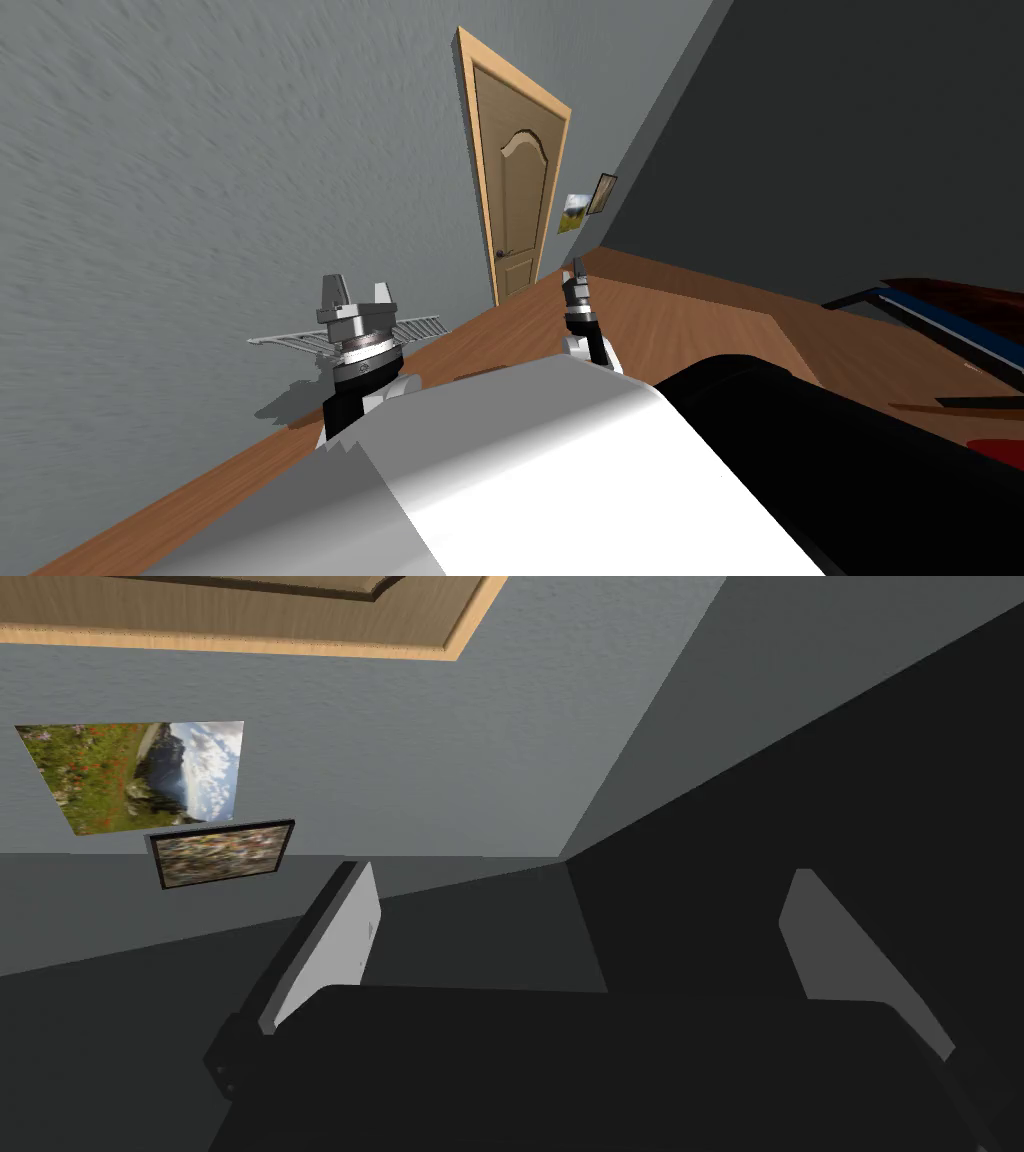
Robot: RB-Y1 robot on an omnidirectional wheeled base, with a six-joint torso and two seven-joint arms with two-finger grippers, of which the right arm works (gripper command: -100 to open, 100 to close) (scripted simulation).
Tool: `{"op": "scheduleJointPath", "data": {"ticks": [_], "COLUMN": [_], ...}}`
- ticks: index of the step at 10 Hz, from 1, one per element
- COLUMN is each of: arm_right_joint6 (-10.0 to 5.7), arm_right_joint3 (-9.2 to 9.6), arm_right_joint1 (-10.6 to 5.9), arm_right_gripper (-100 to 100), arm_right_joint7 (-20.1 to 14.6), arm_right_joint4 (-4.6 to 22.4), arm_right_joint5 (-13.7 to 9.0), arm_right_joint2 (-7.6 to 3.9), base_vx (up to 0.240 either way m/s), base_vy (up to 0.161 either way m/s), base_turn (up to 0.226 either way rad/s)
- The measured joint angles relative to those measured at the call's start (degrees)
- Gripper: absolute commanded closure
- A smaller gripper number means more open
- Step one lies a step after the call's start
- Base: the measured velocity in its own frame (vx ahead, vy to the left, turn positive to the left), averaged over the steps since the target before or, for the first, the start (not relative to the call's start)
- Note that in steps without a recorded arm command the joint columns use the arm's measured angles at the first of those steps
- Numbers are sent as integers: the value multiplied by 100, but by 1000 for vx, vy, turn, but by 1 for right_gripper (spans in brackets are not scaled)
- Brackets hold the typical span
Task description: Pull the door open
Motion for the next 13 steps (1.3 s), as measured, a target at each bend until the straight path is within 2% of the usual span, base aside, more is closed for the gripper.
{"op": "scheduleJointPath", "data": {"ticks": [2, 5, 13], "arm_right_joint6": [-46, -142, -366], "arm_right_joint3": [-12, 21, 57], "arm_right_joint1": [-101, -166, -405], "arm_right_gripper": [-100, -100, -100], "arm_right_joint7": [-72, -188, -478], "arm_right_joint4": [235, 554, 1370], "arm_right_joint5": [12, 47, 119], "arm_right_joint2": [-80, -173, -397], "base_vx": [146, 142, 91], "base_vy": [1, -18, -21], "base_turn": [57, 60, 57]}}
